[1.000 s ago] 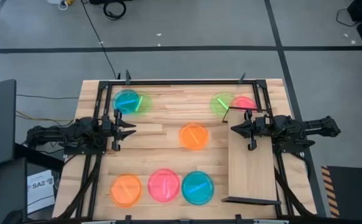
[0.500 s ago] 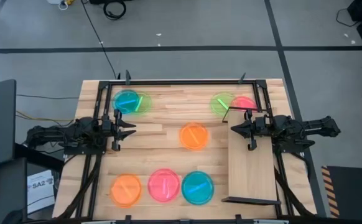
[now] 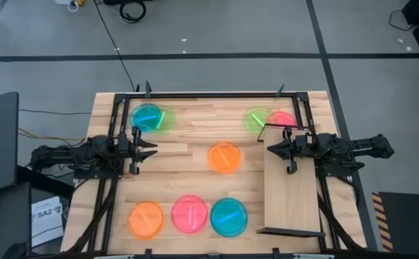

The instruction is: Place and stack plates onto a shelf

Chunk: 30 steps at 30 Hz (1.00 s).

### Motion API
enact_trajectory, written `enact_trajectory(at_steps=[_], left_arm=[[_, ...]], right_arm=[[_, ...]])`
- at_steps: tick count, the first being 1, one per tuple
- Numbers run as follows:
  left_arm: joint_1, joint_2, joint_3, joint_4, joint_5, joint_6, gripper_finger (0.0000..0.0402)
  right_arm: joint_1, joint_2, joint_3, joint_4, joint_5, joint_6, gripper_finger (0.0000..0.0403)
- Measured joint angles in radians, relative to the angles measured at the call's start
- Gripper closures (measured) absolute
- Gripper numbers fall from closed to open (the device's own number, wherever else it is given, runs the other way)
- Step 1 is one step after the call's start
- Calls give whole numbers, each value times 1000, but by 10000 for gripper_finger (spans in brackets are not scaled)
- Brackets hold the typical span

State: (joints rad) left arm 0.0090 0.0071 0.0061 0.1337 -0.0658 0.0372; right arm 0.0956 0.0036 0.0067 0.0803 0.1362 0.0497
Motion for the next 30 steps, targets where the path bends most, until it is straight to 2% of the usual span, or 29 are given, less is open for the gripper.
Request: enact_trajectory(at_steps=[14,18,23,30], left_arm=[[0,0,0,0,0,0,297],[0,0,0,0,0,0,297],[0,0,0,0,0,0,297],[0,0,0,0,0,0,297]], right_arm=[[0,0,0,2,0,3,386],[0,0,0,64,21,4,377],[0,0,0,224,24,11,330],[0,0,1,362,90,63,218]])
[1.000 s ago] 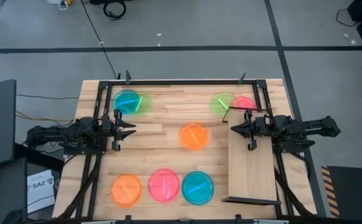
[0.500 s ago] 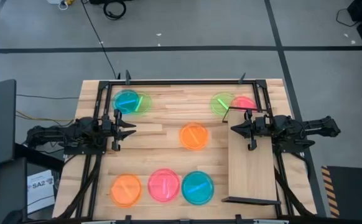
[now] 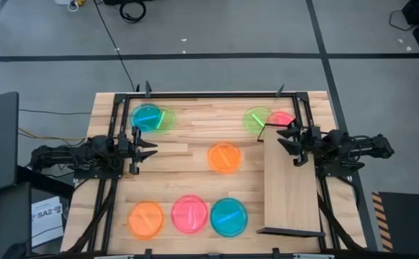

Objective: Place and stack plates onto a shelf
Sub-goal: Put the right green transparent plate on the shelf

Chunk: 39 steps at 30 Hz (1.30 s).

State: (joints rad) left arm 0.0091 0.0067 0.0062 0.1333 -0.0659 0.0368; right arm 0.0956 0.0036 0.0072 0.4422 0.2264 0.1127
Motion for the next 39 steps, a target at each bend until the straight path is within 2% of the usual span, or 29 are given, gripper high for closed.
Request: enact_trajectory(at_steps=[6,10,14,17,19,24,28,34,39], left_arm=[[0,0,0,0,0,0,297],[0,0,0,0,0,0,297],[0,0,0,0,0,0,297],[0,0,0,0,0,0,297],[0,0,0,0,0,0,297],[0,0,0,0,0,0,297],[0,0,0,0,0,0,297],[0,0,0,0,0,0,297],[0,0,0,0,0,0,297]], right_arm=[[0,18,96,-17,35,-23,144],[-1,49,254,-202,158,-50,123],[-1,110,446,-468,399,-28,117],[-1,163,570,-556,643,7,120],[-1,186,647,-596,733,8,123],[-1,223,827,-713,767,24,126],[2,250,922,-797,861,23,126],[41,256,945,-850,907,43,126],[79,294,942,-1017,909,221,127]])
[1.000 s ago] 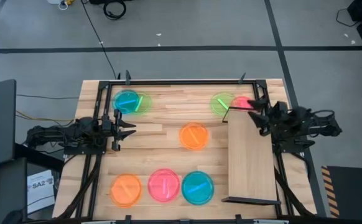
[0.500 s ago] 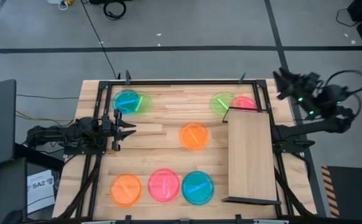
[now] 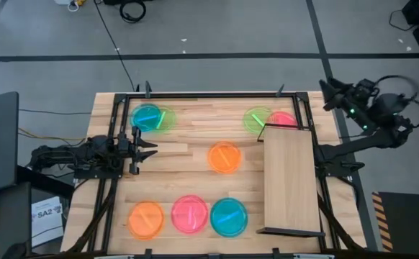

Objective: Place and stack plates onto a shelf
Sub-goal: Put the right green transparent plate on the shelf

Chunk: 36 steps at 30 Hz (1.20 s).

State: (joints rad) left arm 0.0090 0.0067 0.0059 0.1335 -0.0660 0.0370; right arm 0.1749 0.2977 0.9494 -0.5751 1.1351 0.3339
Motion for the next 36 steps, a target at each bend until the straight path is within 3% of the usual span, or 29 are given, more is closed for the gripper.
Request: enact_trajectory(at_steps=[6,11,19,25,29,32,36], left_arm=[[0,0,0,0,0,0,297],[0,0,0,0,0,0,297],[0,0,0,0,0,0,297],[0,0,0,0,0,0,297],[0,0,0,0,0,0,297],[0,0,0,0,0,0,297],[0,0,0,0,0,0,297]], right_arm=[[-26,95,-66,7,-3,59,127],[-150,183,-73,47,-64,58,127],[-584,370,-74,134,-504,30,127],[-968,552,-26,129,-930,30,127],[-1126,671,22,123,-1184,30,127],[-1194,750,60,115,-1277,30,128],[-1253,850,111,40,-1313,0,136]])
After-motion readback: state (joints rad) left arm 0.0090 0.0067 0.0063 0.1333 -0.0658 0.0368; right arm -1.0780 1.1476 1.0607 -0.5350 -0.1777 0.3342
